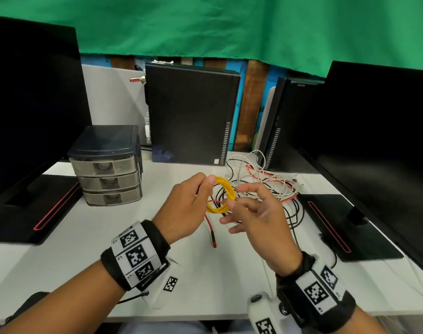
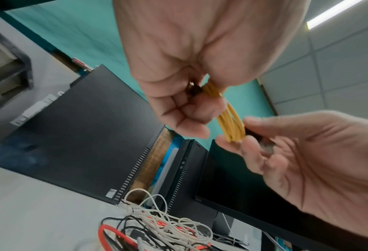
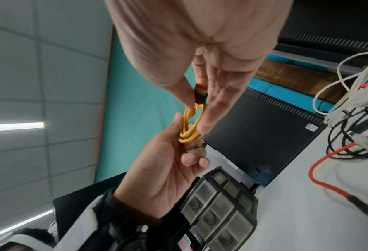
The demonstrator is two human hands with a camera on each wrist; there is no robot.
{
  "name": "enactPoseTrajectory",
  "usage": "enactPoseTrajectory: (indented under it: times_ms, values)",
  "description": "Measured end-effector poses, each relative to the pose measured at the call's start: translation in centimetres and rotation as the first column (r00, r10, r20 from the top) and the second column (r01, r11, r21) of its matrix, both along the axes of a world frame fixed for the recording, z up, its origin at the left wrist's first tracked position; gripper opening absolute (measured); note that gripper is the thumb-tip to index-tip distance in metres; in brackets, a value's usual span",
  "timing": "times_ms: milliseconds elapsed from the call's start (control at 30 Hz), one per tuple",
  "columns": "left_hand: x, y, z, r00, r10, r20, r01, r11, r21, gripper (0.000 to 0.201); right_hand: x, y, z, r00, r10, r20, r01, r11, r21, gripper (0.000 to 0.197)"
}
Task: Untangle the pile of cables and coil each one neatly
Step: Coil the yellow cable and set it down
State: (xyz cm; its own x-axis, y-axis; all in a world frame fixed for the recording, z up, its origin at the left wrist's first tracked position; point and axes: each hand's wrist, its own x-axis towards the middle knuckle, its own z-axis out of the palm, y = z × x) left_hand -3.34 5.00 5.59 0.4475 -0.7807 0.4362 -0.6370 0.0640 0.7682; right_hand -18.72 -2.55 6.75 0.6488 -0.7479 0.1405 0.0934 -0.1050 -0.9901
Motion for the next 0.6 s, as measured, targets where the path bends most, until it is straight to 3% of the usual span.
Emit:
enactPoseTrajectory:
  times_ms: [100, 200, 300, 367, 467, 600]
  values:
    - [2.6, -0.3, -0.3, 0.999, -0.047, -0.022, 0.05, 0.989, 0.142, 0.039, 1.0, -0.8, -1.0, 1.0, -0.019, -0.009, 0.019, 1.0, 0.008, 0.006]
    - [5.9, 0.1, -1.1, 0.996, -0.075, -0.041, 0.085, 0.914, 0.396, 0.04, 2.8, -1.4, -2.7, 0.994, 0.048, -0.094, -0.037, 0.992, 0.117, 0.009]
    - [8.5, 0.9, -1.5, 0.982, 0.003, 0.189, -0.122, 0.774, 0.621, 0.042, 5.0, -1.3, -5.3, 0.946, 0.176, -0.272, -0.116, 0.968, 0.223, 0.013]
    - [9.8, 1.6, -0.8, 0.975, 0.087, 0.202, -0.192, 0.786, 0.588, 0.043, 6.2, -0.6, -7.2, 0.875, 0.27, -0.402, -0.182, 0.953, 0.244, 0.016]
    - [10.8, 2.5, 1.0, 0.988, 0.144, 0.062, -0.155, 0.858, 0.489, 0.035, 8.3, 0.3, -8.7, 0.815, 0.311, -0.489, -0.208, 0.945, 0.254, 0.02]
    - [11.0, 3.1, 1.9, 0.987, 0.159, 0.007, -0.147, 0.894, 0.424, 0.026, 11.6, 0.3, -8.4, 0.96, 0.164, -0.228, -0.062, 0.915, 0.399, 0.01]
